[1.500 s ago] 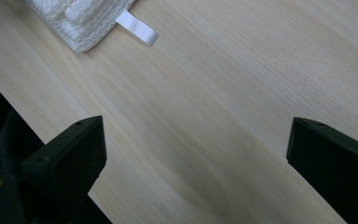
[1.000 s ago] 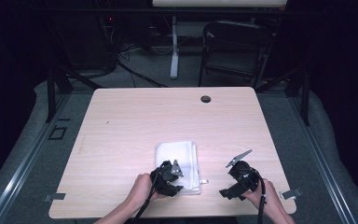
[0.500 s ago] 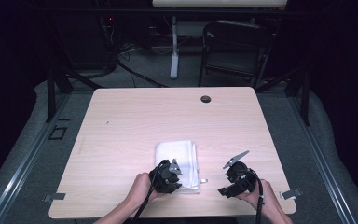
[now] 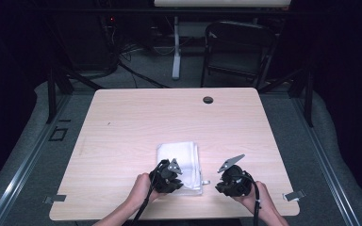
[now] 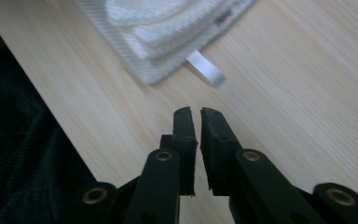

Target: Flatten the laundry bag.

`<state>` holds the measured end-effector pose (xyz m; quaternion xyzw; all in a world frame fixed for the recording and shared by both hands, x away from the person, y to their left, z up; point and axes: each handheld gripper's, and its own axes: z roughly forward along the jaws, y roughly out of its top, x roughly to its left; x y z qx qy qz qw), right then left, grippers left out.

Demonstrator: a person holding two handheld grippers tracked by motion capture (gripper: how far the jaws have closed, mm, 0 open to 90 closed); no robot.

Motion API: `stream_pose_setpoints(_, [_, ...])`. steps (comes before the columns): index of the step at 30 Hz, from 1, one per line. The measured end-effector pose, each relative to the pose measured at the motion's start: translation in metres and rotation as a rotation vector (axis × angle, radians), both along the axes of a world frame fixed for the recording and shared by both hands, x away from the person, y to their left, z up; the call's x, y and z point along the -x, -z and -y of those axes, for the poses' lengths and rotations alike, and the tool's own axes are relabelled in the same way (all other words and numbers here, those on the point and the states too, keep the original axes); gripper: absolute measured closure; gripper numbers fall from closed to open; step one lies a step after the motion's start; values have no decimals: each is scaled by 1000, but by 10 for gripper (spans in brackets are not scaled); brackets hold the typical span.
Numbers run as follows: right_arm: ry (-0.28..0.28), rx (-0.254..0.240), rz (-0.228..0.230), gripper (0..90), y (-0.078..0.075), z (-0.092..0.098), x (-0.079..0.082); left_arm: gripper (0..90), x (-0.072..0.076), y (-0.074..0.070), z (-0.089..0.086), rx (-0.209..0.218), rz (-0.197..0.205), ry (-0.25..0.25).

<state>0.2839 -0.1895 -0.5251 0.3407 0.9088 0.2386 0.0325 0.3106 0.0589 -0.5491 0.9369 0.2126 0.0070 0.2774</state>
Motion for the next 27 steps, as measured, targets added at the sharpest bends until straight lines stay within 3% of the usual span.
stream_pose_setpoints(2, [-37, -1, 3, 890, 2, -16, 0, 841, 0, 0, 0, 5, -2, -1])
stream_pose_setpoints(8, [-75, 31, -2, 900, 8, -37, -2, 842, 0, 1, 0, 10, -5, 8])
stream_pose_setpoints(14, [-76, 60, 30, 900, 13, -49, -8, 827, 1, 2, 2, 3, -6, 35])
stream_pose_setpoints(18, [-74, 58, 38, 900, 16, -52, -14, 741, 3, 2, 4, -24, 4, 74])
stream_pose_setpoints(20, [-75, 60, 39, 900, 16, -54, -16, 686, 4, 1, 5, -17, 1, 85])
stream_pose_setpoints(21, [-67, 27, 36, 900, 16, -55, -17, 634, 4, 1, 6, -9, -5, 89])
stream_pose_setpoints(27, [-78, 16, 36, 900, 16, -58, -19, 609, 5, 1, 16, 2, 7, 102])
